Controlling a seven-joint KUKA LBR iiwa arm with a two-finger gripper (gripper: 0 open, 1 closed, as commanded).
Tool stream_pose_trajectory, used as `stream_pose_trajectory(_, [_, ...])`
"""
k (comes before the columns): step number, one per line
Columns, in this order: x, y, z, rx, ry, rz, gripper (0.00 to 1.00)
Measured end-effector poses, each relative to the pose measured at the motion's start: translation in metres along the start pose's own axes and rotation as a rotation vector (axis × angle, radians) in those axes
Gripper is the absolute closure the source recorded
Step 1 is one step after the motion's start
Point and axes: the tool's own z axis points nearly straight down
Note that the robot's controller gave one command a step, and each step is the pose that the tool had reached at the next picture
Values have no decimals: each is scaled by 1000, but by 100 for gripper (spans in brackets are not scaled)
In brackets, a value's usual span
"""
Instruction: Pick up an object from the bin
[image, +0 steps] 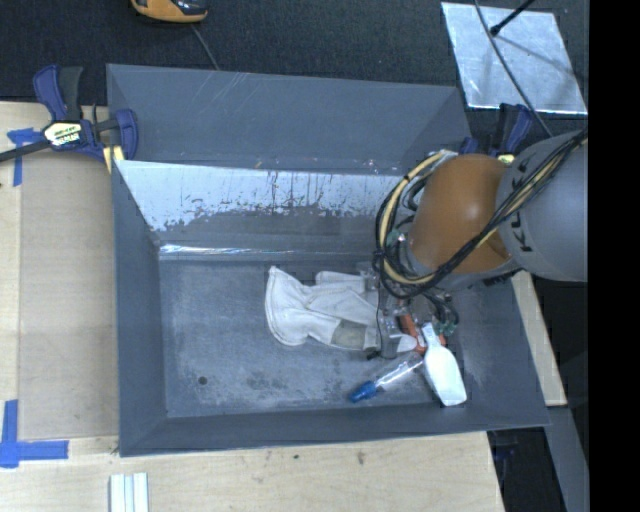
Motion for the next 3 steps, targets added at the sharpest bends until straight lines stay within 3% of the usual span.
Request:
stream_pose_trajectory(1, [-5, 61, 17, -1, 2, 276, 100])
stream_pose_trajectory(2, [-5, 61, 17, -1, 2, 276, 100])
stream_pose_trajectory(3, [-25, 43, -96, 1, 5, 302, 100])
